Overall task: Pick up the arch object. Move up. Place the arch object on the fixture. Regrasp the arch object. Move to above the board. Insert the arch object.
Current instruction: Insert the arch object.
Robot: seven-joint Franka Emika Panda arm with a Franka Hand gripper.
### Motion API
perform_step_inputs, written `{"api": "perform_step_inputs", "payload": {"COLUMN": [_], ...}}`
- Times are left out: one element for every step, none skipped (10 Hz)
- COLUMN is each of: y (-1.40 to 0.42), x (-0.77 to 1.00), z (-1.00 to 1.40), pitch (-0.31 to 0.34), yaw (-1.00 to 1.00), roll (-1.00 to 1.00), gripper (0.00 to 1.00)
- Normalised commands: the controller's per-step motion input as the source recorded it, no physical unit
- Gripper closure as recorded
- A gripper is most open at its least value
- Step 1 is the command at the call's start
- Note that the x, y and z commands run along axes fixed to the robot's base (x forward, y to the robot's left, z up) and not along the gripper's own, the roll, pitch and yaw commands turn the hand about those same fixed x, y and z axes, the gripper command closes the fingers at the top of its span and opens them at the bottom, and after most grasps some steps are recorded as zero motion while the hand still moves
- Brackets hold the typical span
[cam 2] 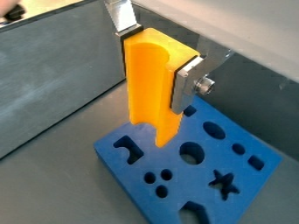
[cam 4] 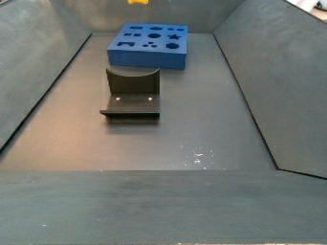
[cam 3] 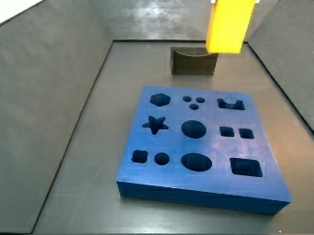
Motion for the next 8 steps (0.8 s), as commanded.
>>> {"api": "perform_step_inputs", "payload": {"y": [0.00,0.00,-0.01,-0.02,-0.03,-0.05,-0.08,-0.18], "x": [0.85,1.00,1.00,1.00,0.95,0.89,0.85,0.79], "z": [-0.27,-0.32,-0.39,-0.41,-0.41,-0.40,-0.32,-0.23], "pitch": [-0.001,-0.001,0.000,0.000,0.003,0.013,0.000,0.000], "yaw": [-0.33,-0.13,0.00,0.00,0.21,0.30,0.28,0.10], "roll": [0.00,0.00,0.00,0.00,0.00,0.00,-0.01,0.00], "gripper": [1.00,1.00,1.00,1.00,1.00,1.00,1.00,1.00]}}
